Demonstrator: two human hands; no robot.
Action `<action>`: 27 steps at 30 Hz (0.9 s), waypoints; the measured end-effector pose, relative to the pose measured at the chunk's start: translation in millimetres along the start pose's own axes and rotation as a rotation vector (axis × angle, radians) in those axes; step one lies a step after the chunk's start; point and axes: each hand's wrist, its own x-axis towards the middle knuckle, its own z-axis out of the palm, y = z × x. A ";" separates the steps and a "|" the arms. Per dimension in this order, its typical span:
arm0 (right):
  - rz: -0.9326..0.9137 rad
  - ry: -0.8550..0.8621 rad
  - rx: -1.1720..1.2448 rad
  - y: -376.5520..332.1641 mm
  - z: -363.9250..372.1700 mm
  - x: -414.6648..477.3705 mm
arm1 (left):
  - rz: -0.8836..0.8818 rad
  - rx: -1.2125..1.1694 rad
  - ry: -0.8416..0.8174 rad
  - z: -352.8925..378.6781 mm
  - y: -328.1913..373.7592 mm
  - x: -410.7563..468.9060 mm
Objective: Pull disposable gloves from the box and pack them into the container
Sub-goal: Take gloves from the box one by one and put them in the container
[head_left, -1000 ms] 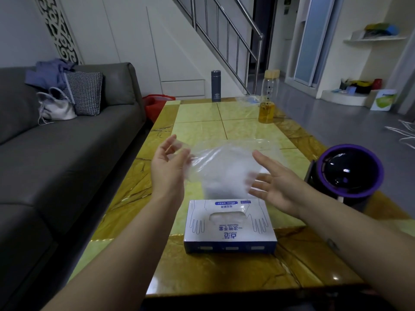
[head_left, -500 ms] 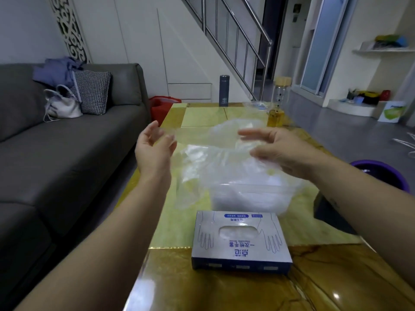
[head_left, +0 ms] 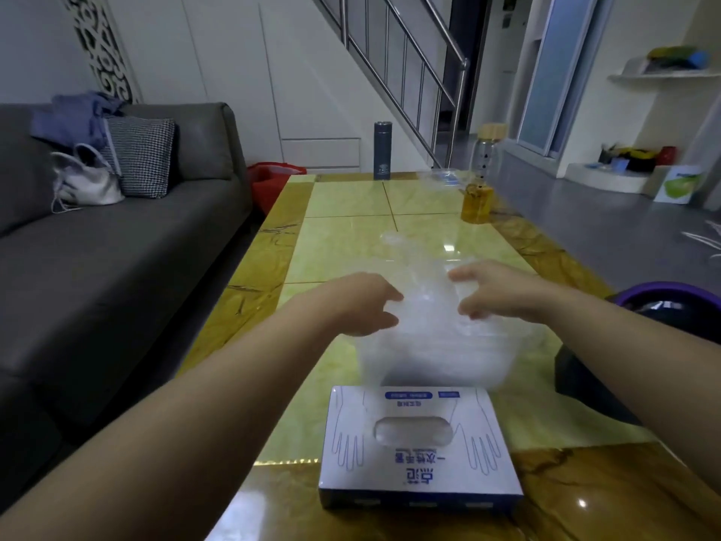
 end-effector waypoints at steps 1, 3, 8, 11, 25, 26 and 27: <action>0.017 -0.006 -0.072 2.6 0.9 4.1 | -0.014 0.033 -0.073 1.3 1.3 8.8; 0.036 -0.035 -0.226 5.1 5.7 10.6 | -0.021 0.117 -0.149 3.4 5.3 24.4; 0.069 -0.116 -0.685 15.9 19.9 30.9 | -0.019 0.283 -0.344 13.8 15.1 59.4; 0.077 -0.151 -0.856 15.9 23.3 32.1 | -0.020 0.327 -0.477 23.7 15.4 72.0; -0.026 -0.411 -0.716 31.6 40.7 72.5 | -0.242 -0.008 -0.605 68.3 -3.6 106.2; 0.007 -0.437 -0.679 37.3 42.0 77.4 | -0.261 0.003 -0.614 70.6 -4.9 107.2; 0.019 -0.459 -0.665 40.6 43.2 81.9 | -0.271 0.030 -0.635 72.3 -5.6 108.3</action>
